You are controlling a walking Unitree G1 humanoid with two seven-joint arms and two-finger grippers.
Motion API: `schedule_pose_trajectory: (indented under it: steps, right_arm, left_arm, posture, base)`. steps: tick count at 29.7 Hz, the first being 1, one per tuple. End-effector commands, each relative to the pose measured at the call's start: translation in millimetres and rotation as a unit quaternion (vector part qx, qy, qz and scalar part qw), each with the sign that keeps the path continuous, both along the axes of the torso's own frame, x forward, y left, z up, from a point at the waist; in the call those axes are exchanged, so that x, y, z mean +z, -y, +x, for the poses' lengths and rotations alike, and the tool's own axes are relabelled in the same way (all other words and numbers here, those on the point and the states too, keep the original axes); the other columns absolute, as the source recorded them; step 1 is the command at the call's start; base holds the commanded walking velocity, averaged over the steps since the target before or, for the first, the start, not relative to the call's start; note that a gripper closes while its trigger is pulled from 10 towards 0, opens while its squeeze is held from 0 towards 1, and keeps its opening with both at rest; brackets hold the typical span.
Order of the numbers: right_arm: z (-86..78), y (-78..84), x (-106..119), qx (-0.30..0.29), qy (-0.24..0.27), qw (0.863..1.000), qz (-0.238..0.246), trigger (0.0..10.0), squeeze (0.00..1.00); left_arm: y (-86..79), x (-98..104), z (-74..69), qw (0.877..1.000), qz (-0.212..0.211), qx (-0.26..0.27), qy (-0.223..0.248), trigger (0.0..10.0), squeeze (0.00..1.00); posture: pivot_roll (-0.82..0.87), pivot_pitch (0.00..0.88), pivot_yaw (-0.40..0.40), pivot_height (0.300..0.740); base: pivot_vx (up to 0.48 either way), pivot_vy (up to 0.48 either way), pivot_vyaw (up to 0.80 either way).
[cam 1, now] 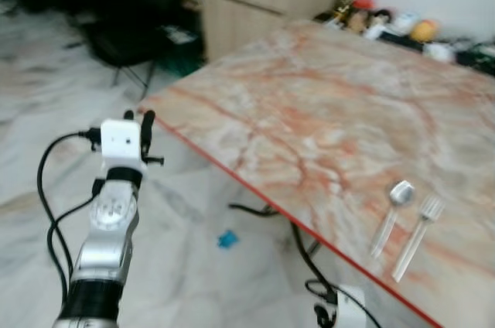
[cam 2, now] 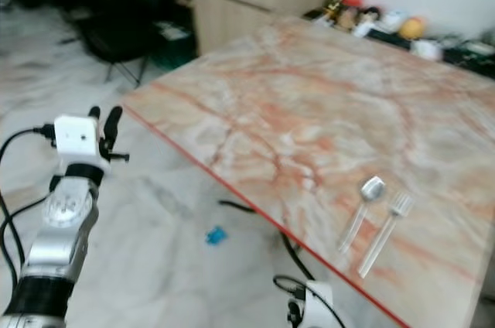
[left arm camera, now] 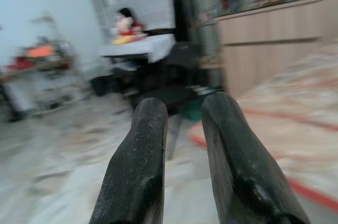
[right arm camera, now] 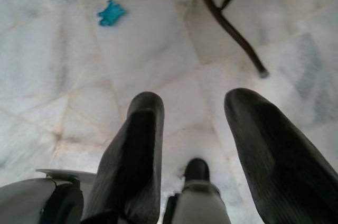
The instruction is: Setting the table
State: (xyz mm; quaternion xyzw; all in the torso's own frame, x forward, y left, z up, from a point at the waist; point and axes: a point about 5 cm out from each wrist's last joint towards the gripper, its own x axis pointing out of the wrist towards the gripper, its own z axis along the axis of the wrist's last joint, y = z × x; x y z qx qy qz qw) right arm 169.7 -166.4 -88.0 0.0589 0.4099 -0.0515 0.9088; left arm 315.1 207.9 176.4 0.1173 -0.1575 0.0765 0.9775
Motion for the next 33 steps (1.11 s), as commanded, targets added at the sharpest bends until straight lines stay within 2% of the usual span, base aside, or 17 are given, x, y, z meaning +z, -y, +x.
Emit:
schedule_pose_trajectory:
  steps: [1, 4, 5, 6, 7, 9, 11, 14, 15, 16, 19, 22, 23, 25, 27, 33]
  right_arm:
    - [-7.1, 2.9, -3, -0.004, -0.011, 1.000, -0.003, 10.0, 0.00]
    - [-8.0, 2.7, -4, -0.007, -0.014, 1.000, -0.001, 10.0, 0.00]
    - [-8.6, 2.8, -4, -0.010, -0.015, 1.000, 0.000, 10.0, 0.00]
    - [-8.6, 2.8, -4, -0.010, -0.015, 1.000, 0.000, 10.0, 0.00]
    - [-9.1, 2.8, -4, -0.010, -0.016, 1.000, -0.001, 10.0, 0.00]
    - [-9.5, 2.9, -4, -0.010, -0.017, 1.000, -0.001, 10.0, 0.00]
    - [-10.5, 2.7, -5, -0.009, -0.019, 1.000, -0.001, 10.0, 0.00]
    - [-10.6, 2.4, -5, -0.008, -0.020, 1.000, -0.001, 10.0, 0.00]
    - [-10.6, 2.4, -5, -0.008, -0.020, 1.000, -0.001, 10.0, 0.00]
    - [-10.6, 2.2, -5, -0.008, -0.020, 1.000, 0.000, 10.0, 0.00]
    - [-10.7, 2.2, -5, -0.008, -0.020, 1.000, 0.000, 10.0, 0.00]
    - [-10.9, 2.2, -5, -0.007, -0.022, 1.000, 0.000, 10.0, 0.00]
    - [-11.0, 2.3, -5, -0.007, -0.023, 1.000, 0.000, 10.0, 0.00]
    - [-11.0, 2.3, -5, -0.008, -0.023, 1.000, -0.001, 10.0, 0.00]
    - [-10.8, 2.5, -5, -0.009, -0.024, 1.000, -0.001, 10.0, 0.00]
    - [-10.9, 3.2, -5, -0.011, -0.025, 1.000, -0.001, 10.0, 0.00]
  left_arm:
    - [-7.0, -2, -1.4, 1.000, 0.006, 0.025, -0.004, 10.0, 0.00]
    - [-19.0, -8, -3.4, 0.998, 0.017, 0.053, -0.020, 10.0, 0.00]
    - [-29.5, -13, -6.0, 0.996, 0.021, 0.084, -0.031, 10.0, 0.00]
    - [-29.5, -13, -6.0, 0.996, 0.021, 0.084, -0.031, 10.0, 0.00]
    - [-45.4, -20, -10.7, 0.991, 0.013, 0.129, -0.041, 10.0, 0.00]
    - [-57.9, -26, -15.2, 0.985, 0.013, 0.165, -0.053, 10.0, 0.00]
    - [-77.9, -45, -25.0, 0.972, 0.016, 0.219, -0.088, 10.0, 0.00]
    - [-87.8, -64, -31.8, 0.961, 0.017, 0.245, -0.130, 10.0, 0.00]
    - [-87.8, -64, -31.8, 0.961, 0.017, 0.245, -0.130, 10.0, 0.00]
    - [-93.9, -77, -38.2, 0.951, 0.016, 0.265, -0.157, 10.0, 0.00]
    - [-99.7, -100, -47.2, 0.936, 0.005, 0.283, -0.211, 10.0, 0.00]
    - [-95.6, -128, -51.7, 0.926, -0.011, 0.249, -0.283, 10.0, 0.00]
    - [-86.9, -146, -52.9, 0.921, -0.026, 0.198, -0.336, 10.0, 0.00]
    - [-80.3, -158, -56.0, 0.916, -0.033, 0.169, -0.363, 10.0, 0.00]
    - [-66.8, -175, -60.6, 0.906, -0.044, 0.113, -0.406, 10.0, 0.00]
    - [-38.7, -203, -72.5, 0.878, -0.054, 0.022, -0.476, 10.0, 0.00]
  posture:
    - [0.14, 0.000, -0.033, 0.740]
    - [0.14, 0.000, -0.030, 0.740]
    - [0.14, 0.000, -0.030, 0.740]
    - [0.14, 0.000, -0.030, 0.740]
    - [0.14, 0.000, -0.029, 0.740]
    - [0.14, 0.000, -0.030, 0.740]
    - [0.14, 0.000, -0.031, 0.740]
    - [0.14, 0.000, -0.031, 0.740]
    - [0.14, 0.000, -0.031, 0.740]
    - [0.14, 0.000, -0.031, 0.740]
    - [0.14, 0.000, -0.031, 0.740]
    - [0.14, 0.000, -0.034, 0.740]
    - [0.14, 0.000, -0.034, 0.740]
    - [0.14, 0.000, -0.033, 0.740]
    - [0.14, 0.000, -0.033, 0.740]
    - [0.14, 0.000, -0.036, 0.740]
  base:
    - [0.000, 0.000, 0.00]
    - [0.000, 0.000, 0.00]
    - [0.000, 0.000, 0.00]
    - [0.000, 0.000, 0.00]
    - [0.000, 0.000, 0.00]
    - [0.000, 0.000, 0.00]
    - [0.000, 0.000, 0.00]
    - [0.000, 0.000, 0.00]
    - [0.000, 0.000, 0.00]
    - [0.000, 0.000, 0.00]
    - [0.000, 0.000, 0.00]
    - [0.000, 0.000, 0.00]
    - [0.000, 0.000, 0.00]
    - [0.000, 0.000, 0.00]
    - [0.000, 0.000, 0.00]
    - [0.000, 0.000, 0.00]
